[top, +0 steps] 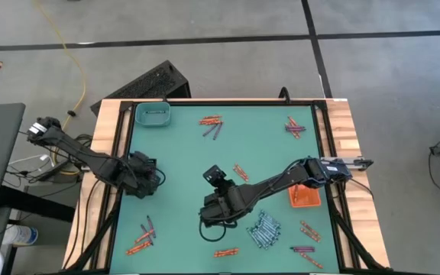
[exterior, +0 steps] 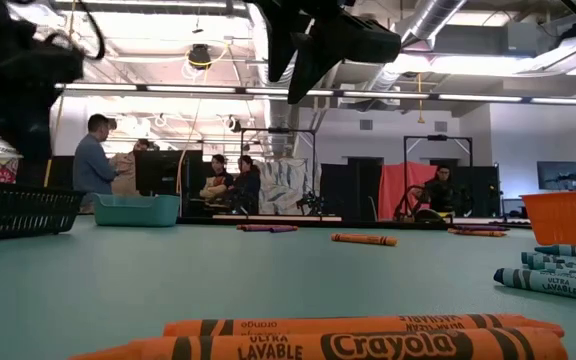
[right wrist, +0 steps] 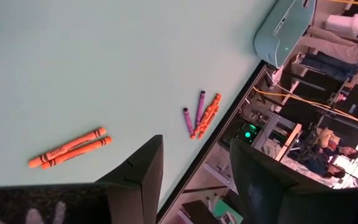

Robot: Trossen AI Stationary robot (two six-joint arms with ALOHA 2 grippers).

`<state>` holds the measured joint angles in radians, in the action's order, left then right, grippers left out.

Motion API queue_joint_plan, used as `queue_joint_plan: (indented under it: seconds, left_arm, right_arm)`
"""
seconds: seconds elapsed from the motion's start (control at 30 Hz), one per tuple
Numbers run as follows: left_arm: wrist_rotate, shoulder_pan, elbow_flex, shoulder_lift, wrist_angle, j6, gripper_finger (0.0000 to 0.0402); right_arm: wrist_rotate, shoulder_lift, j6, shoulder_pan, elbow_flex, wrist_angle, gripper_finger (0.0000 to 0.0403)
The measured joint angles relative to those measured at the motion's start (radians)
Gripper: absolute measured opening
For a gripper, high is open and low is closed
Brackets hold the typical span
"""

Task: Sort crayons
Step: Put the orange crayon into the orange bin

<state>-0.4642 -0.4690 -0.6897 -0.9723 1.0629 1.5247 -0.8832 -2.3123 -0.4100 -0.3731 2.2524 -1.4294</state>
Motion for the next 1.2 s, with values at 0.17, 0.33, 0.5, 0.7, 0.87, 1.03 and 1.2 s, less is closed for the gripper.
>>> queue_joint_plan:
  seconds: [0.17,0.33,0.5,0.7,0.87,1.03,1.2]
  left_arm:
    - [-0.128,0.0,-0.108,-0.012,-0.045,-0.213,0.0126]
    - [-0.22,0.0,-0.166,-0.02,-0.18,-0.464,0.0126]
    - [-0.252,0.002,-0.175,-0.034,-0.28,-0.665,0.0126]
    - [-0.261,0.002,-0.175,-0.083,-0.354,-0.818,0.0126]
    - [-0.229,-0.011,-0.175,-0.153,-0.421,-0.952,0.0126]
    - [-0.23,-0.039,-0.175,-0.249,-0.501,-1.063,0.0126]
    - [-0.228,-0.048,-0.175,-0.372,-0.588,-1.165,0.0126]
  right_arm:
    - [0.0,0.0,0.047,0.0,0.002,-0.036,0.0188]
    - [0.007,0.002,0.137,0.0,0.003,-0.1,0.0188]
    - [0.061,0.003,0.216,-0.001,0.003,-0.141,0.0188]
    - [0.154,0.003,0.253,-0.014,0.004,-0.141,0.0188]
    - [0.228,0.003,0.31,-0.021,0.004,-0.141,0.0188]
    - [0.279,0.003,0.37,-0.022,0.004,-0.141,0.0188]
    - [0.287,0.003,0.414,-0.021,0.004,-0.136,0.0188]
